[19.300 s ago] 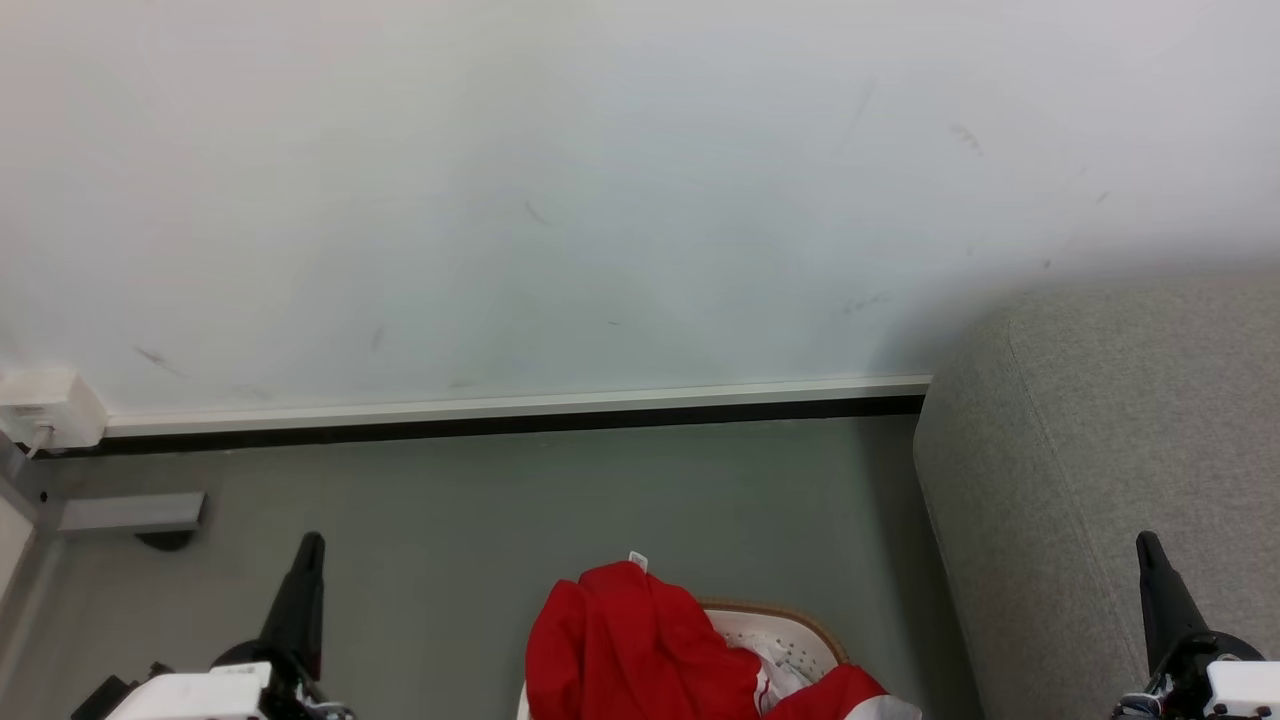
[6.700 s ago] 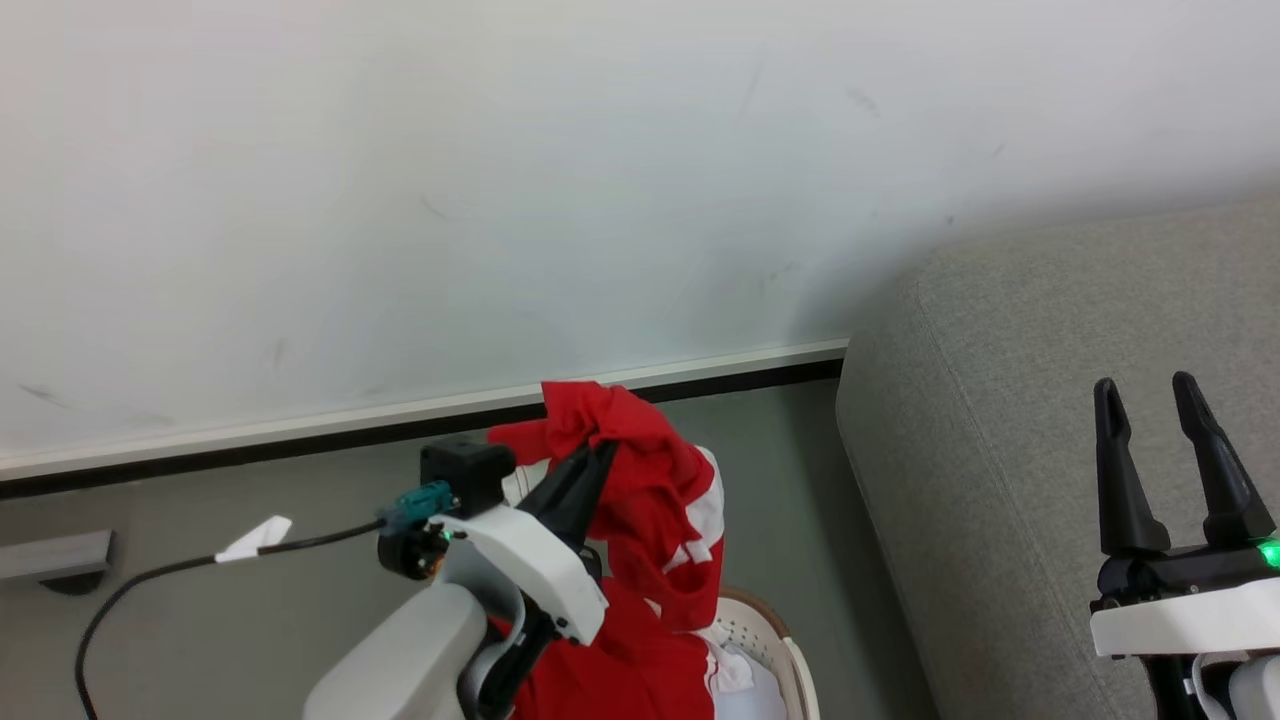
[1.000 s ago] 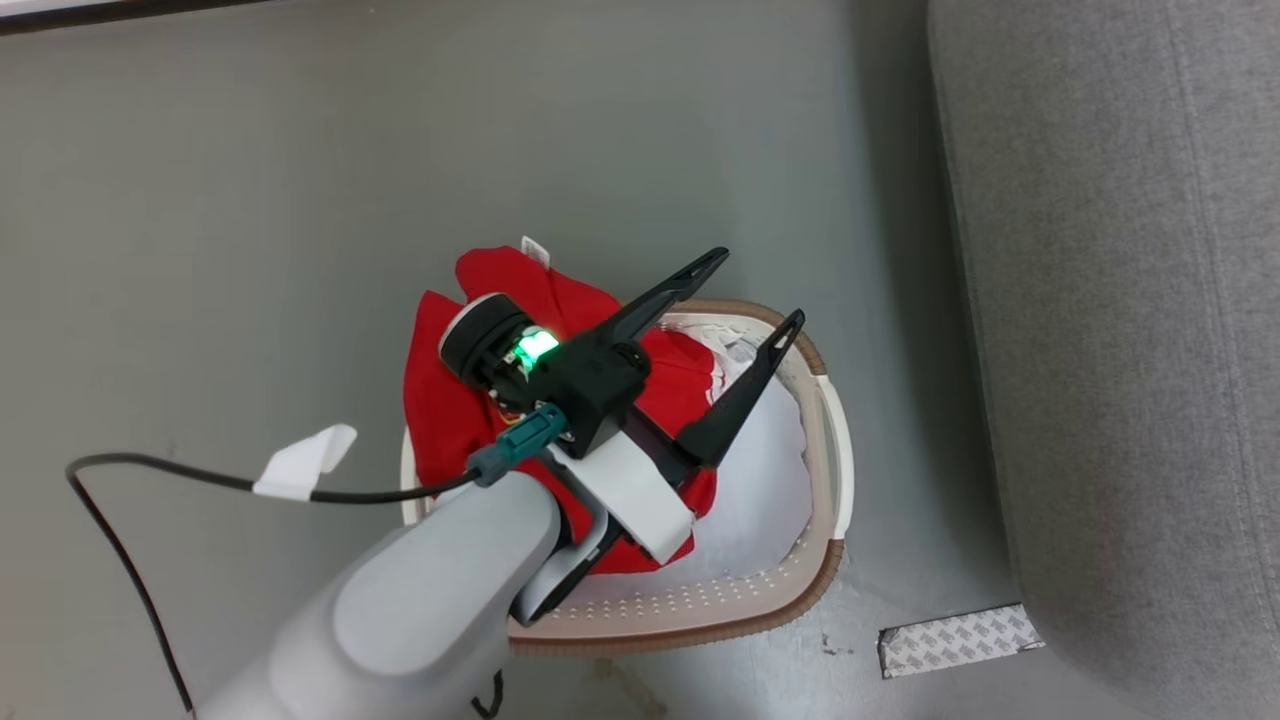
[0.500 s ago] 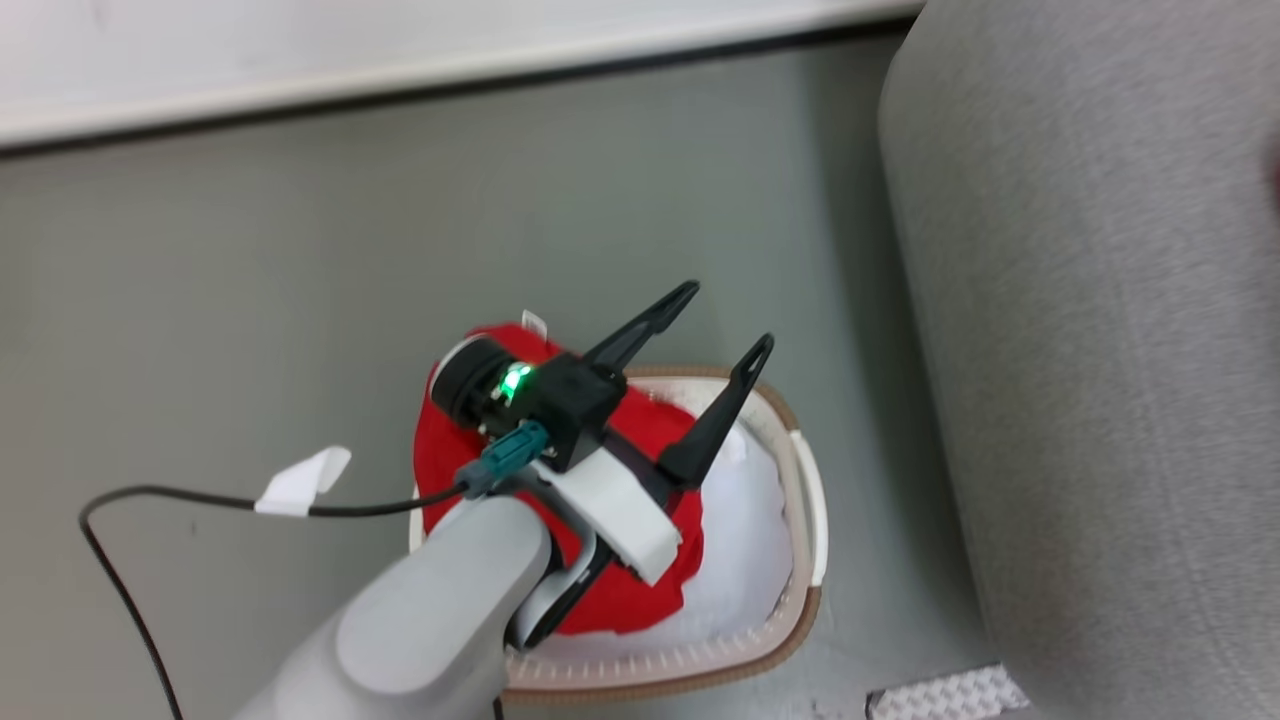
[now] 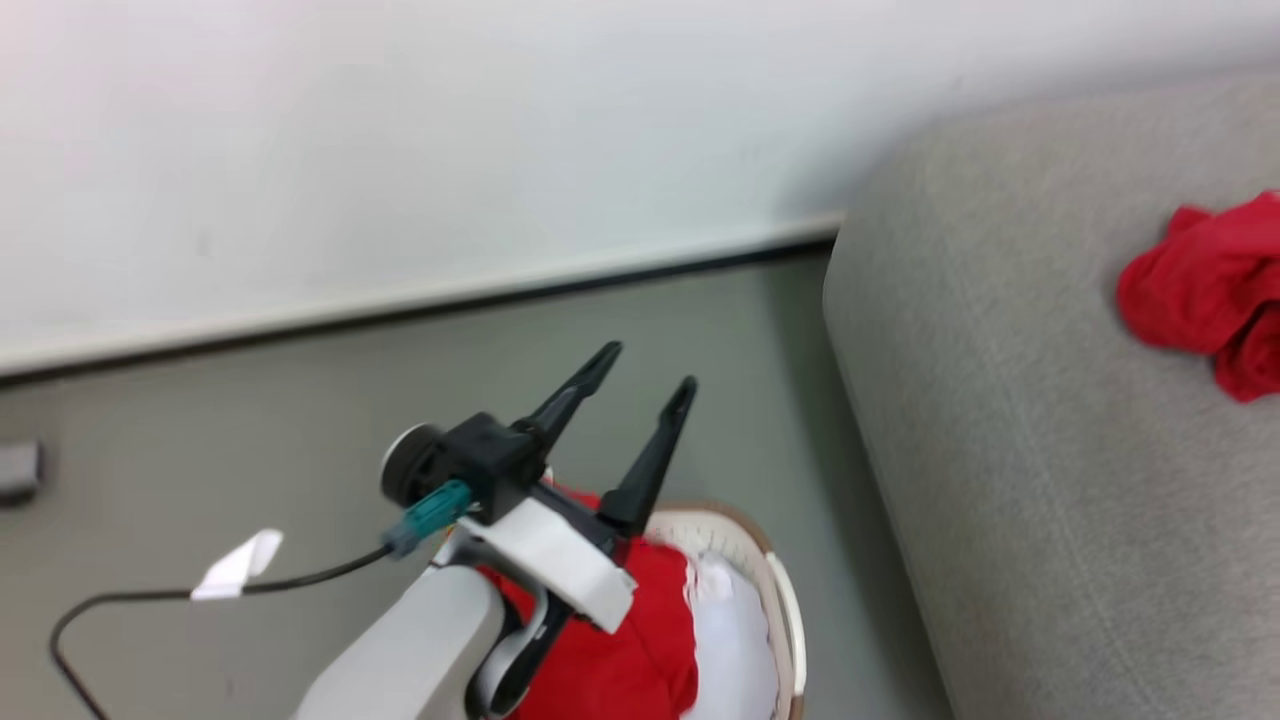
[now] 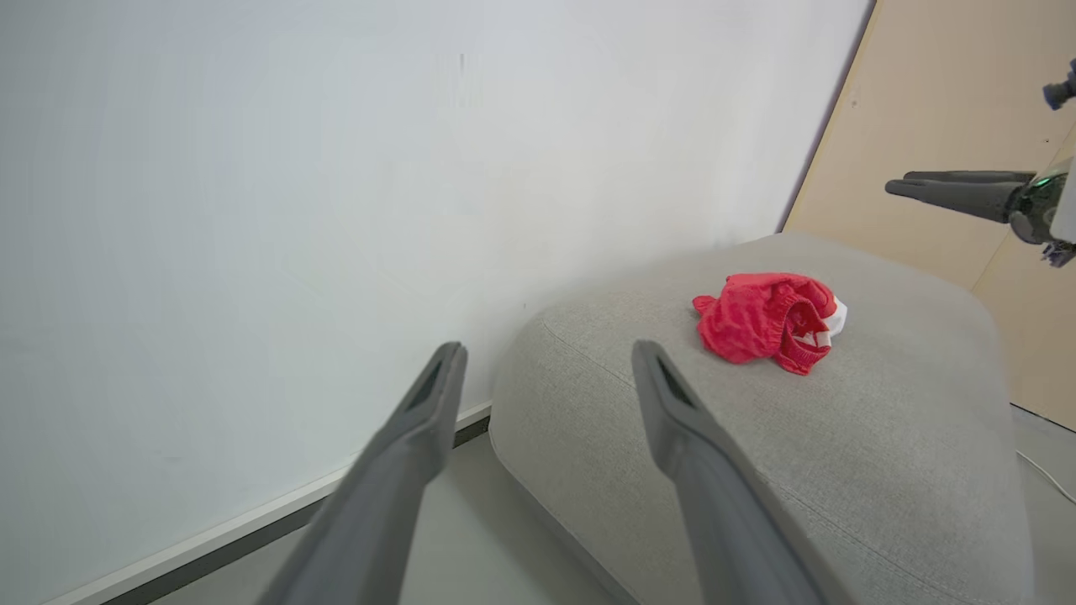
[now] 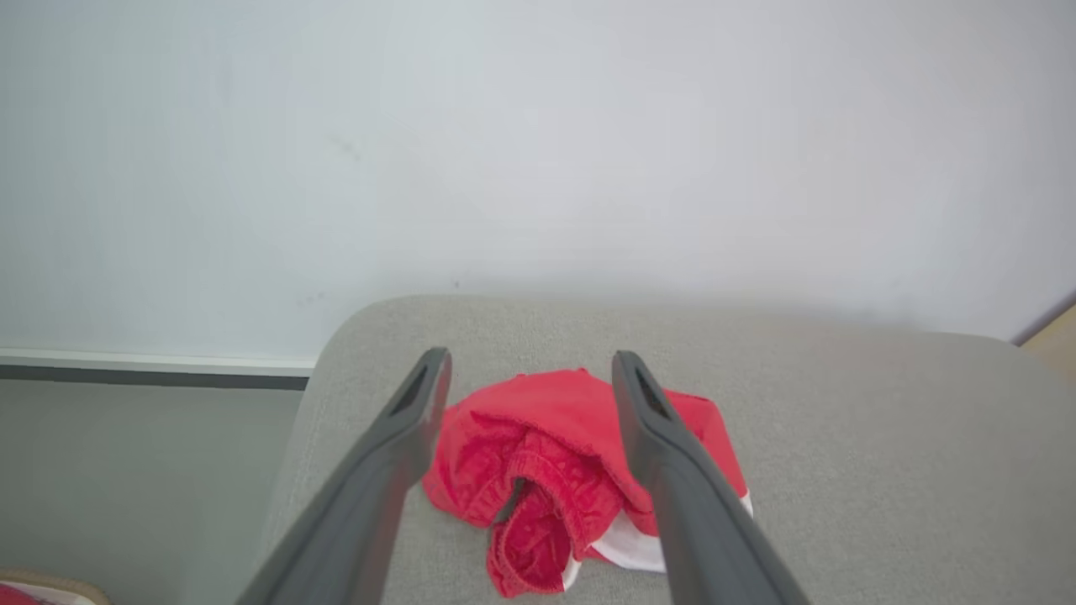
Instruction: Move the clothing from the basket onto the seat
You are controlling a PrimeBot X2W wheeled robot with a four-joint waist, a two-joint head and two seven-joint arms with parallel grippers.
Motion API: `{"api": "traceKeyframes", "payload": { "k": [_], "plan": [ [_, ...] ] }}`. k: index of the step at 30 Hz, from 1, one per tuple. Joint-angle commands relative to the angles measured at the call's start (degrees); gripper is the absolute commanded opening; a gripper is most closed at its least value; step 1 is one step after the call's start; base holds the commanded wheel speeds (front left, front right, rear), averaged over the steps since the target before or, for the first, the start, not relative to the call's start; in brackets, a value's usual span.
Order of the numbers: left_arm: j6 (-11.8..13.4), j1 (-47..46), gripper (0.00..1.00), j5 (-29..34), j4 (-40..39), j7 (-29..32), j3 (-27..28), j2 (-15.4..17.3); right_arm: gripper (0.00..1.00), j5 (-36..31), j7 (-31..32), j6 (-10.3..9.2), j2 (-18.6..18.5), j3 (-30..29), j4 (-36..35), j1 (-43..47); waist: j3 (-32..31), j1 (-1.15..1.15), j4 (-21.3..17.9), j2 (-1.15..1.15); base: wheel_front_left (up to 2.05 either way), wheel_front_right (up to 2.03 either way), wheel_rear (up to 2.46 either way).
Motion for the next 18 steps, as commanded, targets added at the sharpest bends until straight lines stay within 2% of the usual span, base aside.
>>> {"api": "traceKeyframes", "payload": {
  "k": [1,5,12,18],
  "plan": [
    [0.4,1.5,1.0,0.0,-0.3,0.0,0.8,0.5,1.0,-0.5,-0.7,-0.12,-0.3,0.0,-1.3,0.9,-4.3,0.02,0.4,0.0,0.0,0.0,0.0],
    [1.2,3.9,1.0,0.1,-0.8,0.0,4.1,1.0,1.0,-1.4,-2.7,-0.12,1.0,-1.3,-6.3,2.1,-7.1,0.02,1.1,0.0,0.0,0.0,0.0],
    [2.5,8.4,1.0,0.3,-1.7,0.0,10.1,1.9,1.0,-3.1,-5.8,-0.12,4.6,-7.0,-13.0,7.6,-10.4,0.02,3.2,0.0,0.0,0.0,0.0],
    [3.5,13.0,1.0,1.3,-2.0,0.0,14.7,2.7,1.0,-8.1,-9.0,-0.12,10.0,-13.0,-18.6,15.9,-12.5,0.02,5.2,0.0,0.0,0.0,0.0]
  ]
}}
